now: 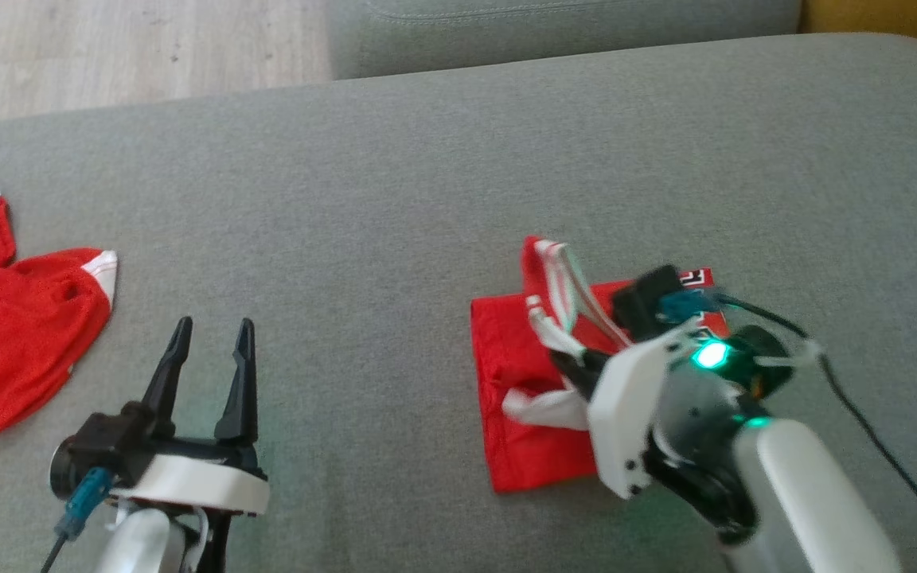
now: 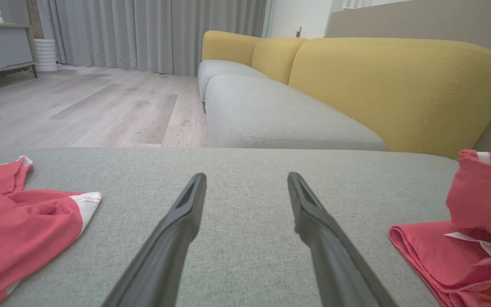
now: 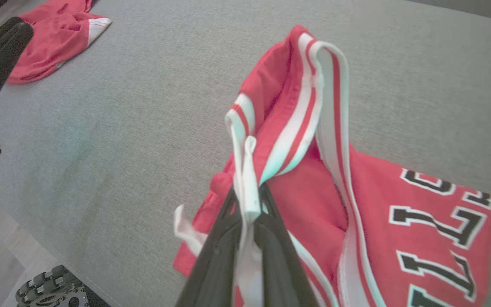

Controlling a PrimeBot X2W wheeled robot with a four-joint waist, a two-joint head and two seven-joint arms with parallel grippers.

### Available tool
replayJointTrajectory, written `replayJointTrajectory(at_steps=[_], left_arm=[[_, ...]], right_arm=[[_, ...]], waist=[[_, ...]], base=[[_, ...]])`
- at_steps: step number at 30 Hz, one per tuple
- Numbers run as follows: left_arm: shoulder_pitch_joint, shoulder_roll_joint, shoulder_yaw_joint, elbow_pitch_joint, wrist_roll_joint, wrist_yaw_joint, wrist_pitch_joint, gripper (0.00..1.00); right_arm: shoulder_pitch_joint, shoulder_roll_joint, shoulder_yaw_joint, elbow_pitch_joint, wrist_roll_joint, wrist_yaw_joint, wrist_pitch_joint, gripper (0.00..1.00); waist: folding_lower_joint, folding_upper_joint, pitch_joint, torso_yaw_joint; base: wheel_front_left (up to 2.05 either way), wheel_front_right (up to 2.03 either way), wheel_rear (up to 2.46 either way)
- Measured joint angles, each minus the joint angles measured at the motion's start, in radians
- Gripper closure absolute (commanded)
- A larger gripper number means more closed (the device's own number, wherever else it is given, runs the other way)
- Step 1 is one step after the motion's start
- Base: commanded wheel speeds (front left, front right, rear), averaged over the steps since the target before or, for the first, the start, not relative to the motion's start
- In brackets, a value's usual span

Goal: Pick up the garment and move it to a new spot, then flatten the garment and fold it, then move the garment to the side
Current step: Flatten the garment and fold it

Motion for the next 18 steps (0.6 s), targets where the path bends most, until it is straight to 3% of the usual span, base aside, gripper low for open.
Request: replayJointTrajectory(at_steps=[7,8,9,13,18], left_arm=[[-0.004,-0.002,-0.022,0.001,0.000,0.000,0.000,0.00],[-0.005,-0.002,-0.022,0.001,0.000,0.000,0.000,0.00],[-0.005,-0.002,-0.022,0.002,0.000,0.000,0.000,0.00],[-0.005,-0.002,-0.022,0.007,0.000,0.000,0.000,0.00],[-0.004,-0.002,-0.020,0.007,-0.002,0.003,0.000,0.00]], right_arm=[[-0.084,0.031,0.053,0.200,0.012,0.000,-0.069,1.00],[-0.088,0.031,0.054,0.216,0.012,0.000,-0.082,0.85],[-0.092,0.031,0.056,0.229,0.013,0.000,-0.090,0.00],[-0.096,0.034,0.063,0.228,0.067,0.000,-0.115,0.00],[-0.094,0.037,0.008,0.081,0.145,0.000,-0.154,0.00]], waist=[[0.0000,0.0000,0.005,0.032],[0.0000,0.0000,0.006,0.037],[0.0000,0.0000,0.007,0.041],[0.0000,0.0000,0.008,0.051],[0.0000,0.0000,0.001,0.050]], base=[[0.00,0.00,0.00],[0.00,0.00,0.00],[0.00,0.00,0.00],[0.00,0.00,0.00],[0.00,0.00,0.00]])
